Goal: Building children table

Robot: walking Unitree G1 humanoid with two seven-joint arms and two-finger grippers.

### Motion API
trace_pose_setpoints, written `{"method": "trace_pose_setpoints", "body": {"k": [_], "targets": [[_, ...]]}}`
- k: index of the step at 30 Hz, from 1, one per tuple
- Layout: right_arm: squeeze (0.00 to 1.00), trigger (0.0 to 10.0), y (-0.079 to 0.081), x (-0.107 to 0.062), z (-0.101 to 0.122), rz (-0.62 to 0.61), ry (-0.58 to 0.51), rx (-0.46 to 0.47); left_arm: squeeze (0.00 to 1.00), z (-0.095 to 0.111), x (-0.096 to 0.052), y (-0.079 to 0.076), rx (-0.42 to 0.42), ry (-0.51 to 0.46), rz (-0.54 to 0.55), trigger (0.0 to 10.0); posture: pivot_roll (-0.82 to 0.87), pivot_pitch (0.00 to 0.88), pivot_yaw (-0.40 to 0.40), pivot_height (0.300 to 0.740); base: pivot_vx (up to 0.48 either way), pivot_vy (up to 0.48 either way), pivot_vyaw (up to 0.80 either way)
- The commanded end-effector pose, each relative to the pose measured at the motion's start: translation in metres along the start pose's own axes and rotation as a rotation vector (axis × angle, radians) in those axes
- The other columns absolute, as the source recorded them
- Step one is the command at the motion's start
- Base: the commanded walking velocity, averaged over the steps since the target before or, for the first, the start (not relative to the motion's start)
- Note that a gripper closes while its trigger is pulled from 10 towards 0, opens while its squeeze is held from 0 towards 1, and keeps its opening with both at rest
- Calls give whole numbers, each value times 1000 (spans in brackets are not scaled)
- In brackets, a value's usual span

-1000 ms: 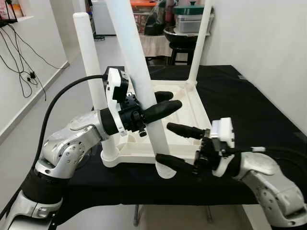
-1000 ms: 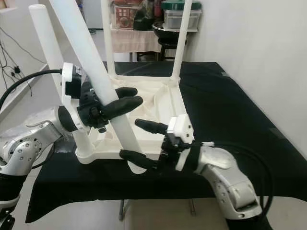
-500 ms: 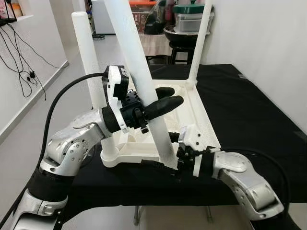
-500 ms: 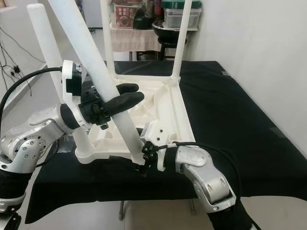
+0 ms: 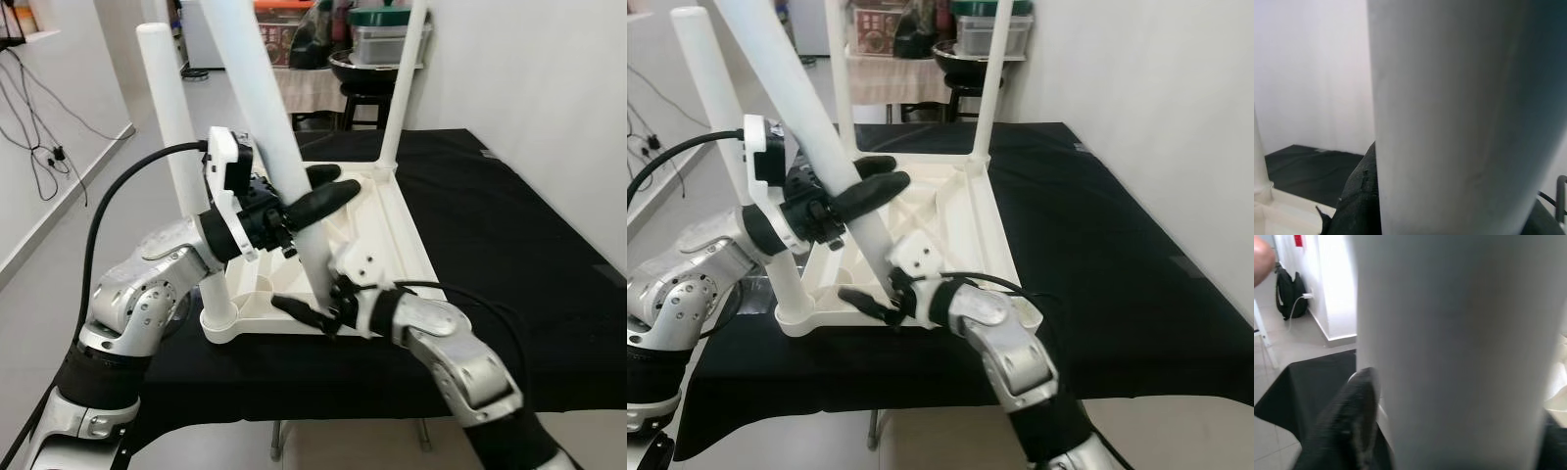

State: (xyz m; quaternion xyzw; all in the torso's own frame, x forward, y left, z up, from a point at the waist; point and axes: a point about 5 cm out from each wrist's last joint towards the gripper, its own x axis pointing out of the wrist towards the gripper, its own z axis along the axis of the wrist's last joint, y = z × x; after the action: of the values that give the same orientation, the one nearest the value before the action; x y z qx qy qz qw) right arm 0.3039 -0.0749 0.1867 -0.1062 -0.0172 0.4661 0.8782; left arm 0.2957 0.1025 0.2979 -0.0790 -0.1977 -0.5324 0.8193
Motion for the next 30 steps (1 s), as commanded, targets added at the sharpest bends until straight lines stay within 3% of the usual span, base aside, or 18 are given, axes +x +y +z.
{"method": "trace_pose_setpoints", "body": {"k": [1, 13, 14, 24, 30], "targets": [[0, 0, 7, 9, 5, 32, -21, -20, 0, 2, 9, -11, -22, -45, -71, 0, -55, 32, -26, 740, 0, 0, 0], [0, 0, -3, 8, -4, -47, 28, -61, 0, 3, 11, -10, -31, -69, -35, 0, -59, 21, -28, 740, 0, 0, 0], [0, 0, -7, 6, -5, -76, 30, -54, 1000, 0, 11, -4, -29, -55, 10, 10000, -58, 21, -29, 740, 0, 0, 0], [0, 0, -34, -8, -7, -269, -2, 17, 1000, -13, 4, 11, -8, -4, 155, 10000, -60, 14, -28, 740, 0, 0, 0], [0, 0, -71, -32, -8, -538, -98, 158, 1000, -35, -13, 9, 4, 77, 243, 10000, -60, 4, -29, 740, 0, 0, 0]]}}
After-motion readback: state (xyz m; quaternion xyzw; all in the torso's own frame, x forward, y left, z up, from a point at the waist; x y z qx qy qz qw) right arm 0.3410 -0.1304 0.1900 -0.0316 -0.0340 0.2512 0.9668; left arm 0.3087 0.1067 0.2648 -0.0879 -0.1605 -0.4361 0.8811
